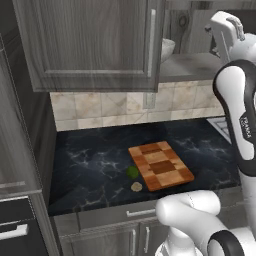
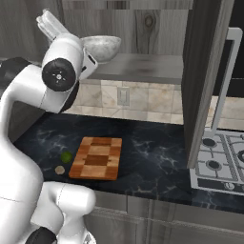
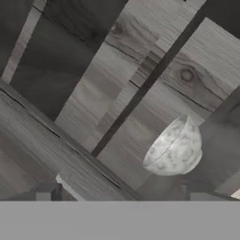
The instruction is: Open the cabinet. Place the bowl and condiment on the counter. Then place the lime and garlic on the cutting board.
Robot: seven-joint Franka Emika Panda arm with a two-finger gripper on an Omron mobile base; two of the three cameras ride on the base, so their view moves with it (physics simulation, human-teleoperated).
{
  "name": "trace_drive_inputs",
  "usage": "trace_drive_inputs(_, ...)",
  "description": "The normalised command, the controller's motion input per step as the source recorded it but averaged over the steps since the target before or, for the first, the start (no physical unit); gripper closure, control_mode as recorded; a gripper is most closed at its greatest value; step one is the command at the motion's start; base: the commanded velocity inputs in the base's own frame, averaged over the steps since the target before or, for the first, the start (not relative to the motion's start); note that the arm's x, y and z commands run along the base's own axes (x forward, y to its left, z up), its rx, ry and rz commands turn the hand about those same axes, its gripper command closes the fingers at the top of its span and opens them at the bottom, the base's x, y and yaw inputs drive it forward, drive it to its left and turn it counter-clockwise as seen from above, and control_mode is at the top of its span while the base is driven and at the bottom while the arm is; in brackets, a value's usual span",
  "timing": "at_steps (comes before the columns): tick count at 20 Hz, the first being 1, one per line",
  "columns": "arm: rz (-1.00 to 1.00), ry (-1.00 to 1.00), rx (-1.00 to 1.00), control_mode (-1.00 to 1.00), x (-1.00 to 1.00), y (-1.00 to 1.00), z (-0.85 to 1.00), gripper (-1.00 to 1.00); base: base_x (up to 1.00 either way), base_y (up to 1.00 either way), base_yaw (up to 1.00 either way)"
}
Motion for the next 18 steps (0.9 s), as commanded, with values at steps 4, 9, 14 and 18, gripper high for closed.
trace_drive_inputs(4,0.04,0.04,0.23,-1.00,0.61,0.00,-0.16,-1.00,0.00,0.00,0.00)
trace_drive_inputs(9,0.06,0.16,0.20,-1.00,0.56,0.00,-0.16,-1.00,0.00,0.00,0.00)
trace_drive_inputs(14,0.07,0.21,0.14,-1.00,0.61,0.02,-0.04,-1.00,0.00,0.00,0.00)
trace_drive_inputs(18,0.06,0.18,0.13,-1.00,0.56,0.08,-0.03,-1.00,0.00,0.00,0.00)
